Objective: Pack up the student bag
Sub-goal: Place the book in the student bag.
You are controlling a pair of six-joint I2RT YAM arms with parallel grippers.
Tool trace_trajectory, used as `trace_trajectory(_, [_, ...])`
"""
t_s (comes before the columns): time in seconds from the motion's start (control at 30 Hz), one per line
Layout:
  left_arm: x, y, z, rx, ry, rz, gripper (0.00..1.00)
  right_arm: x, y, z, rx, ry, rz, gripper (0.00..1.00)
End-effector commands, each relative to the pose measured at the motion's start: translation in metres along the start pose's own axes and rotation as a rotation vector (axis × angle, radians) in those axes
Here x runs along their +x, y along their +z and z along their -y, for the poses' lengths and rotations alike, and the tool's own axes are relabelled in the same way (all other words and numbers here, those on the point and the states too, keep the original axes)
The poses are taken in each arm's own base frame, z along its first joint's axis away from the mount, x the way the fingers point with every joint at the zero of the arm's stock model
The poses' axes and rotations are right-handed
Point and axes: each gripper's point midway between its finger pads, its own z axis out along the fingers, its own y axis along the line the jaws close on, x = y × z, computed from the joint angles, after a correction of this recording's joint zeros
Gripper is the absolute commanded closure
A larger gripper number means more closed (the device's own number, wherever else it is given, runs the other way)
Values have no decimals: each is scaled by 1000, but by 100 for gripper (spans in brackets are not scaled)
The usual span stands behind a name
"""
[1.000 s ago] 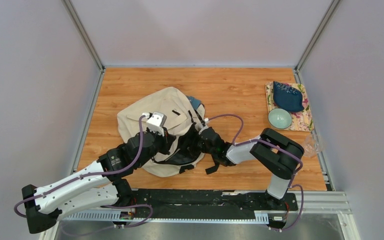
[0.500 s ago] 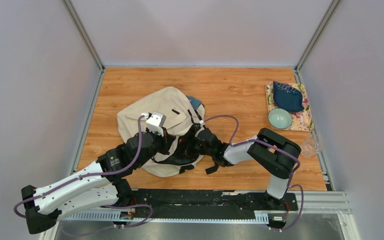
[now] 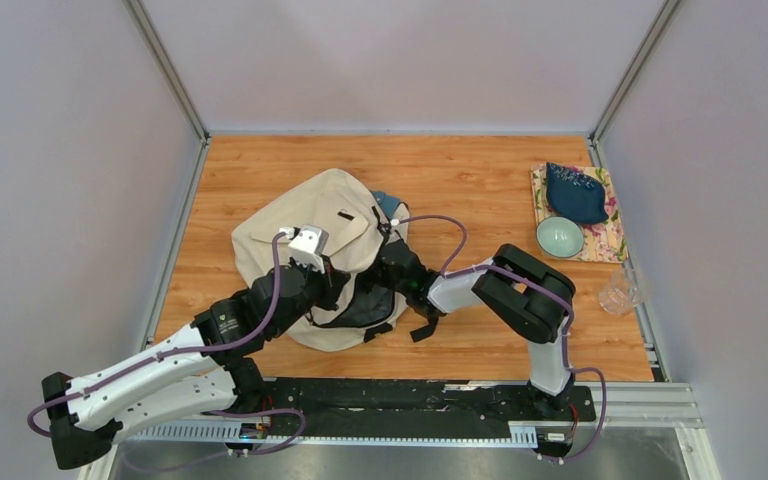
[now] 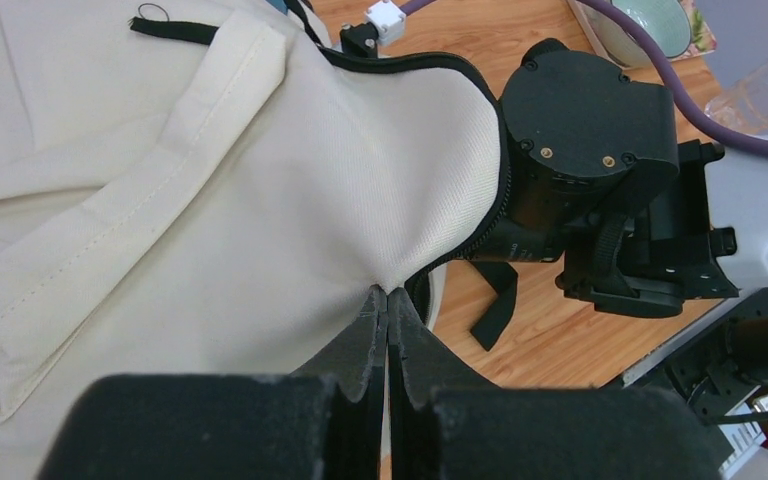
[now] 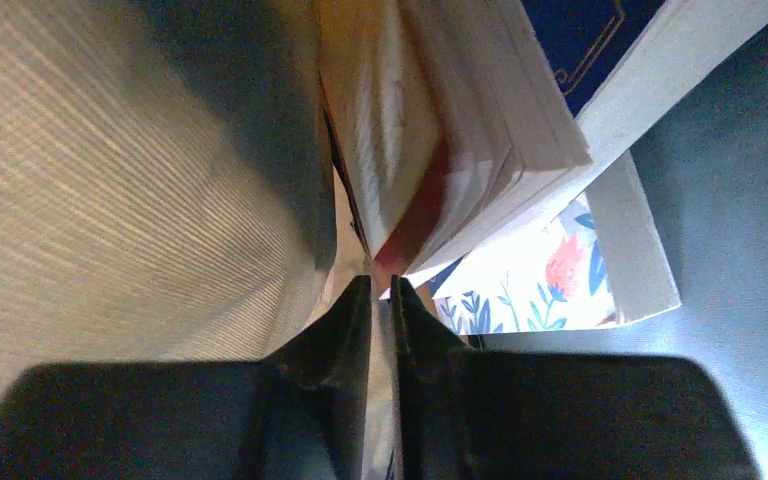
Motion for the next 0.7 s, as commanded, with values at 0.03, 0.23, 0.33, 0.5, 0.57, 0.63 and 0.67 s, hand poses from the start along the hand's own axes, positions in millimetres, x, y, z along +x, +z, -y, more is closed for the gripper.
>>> trace_trajectory(0.03, [-13,-10,2,18,-59,56,100,-12,-24,-22,-73,-94,49,73])
trace_trajectory(0.23, [-4,-10,-9,-15,-72,63,100,-4,-88,-6,121,-339,44,52])
trace_trajectory(0.33, [-2,-8,-9,-17,-72,56,100,1,-116,-7,180,-461,46,49])
trace_trajectory(0.5, [1,-7,-6,-8,-75,43,100,-4,-157,19,337,-480,91,48])
trace_trajectory(0.57, [3,-6,-7,-9,-77,39,100,-11,-171,34,388,-467,128,49])
trace_trajectory(0.63, [4,-6,-6,-4,-81,38,100,-16,-178,48,445,-468,152,49])
trace_trajectory(0.67, [4,-6,-5,-1,-80,36,100,-18,-180,52,464,-463,160,49])
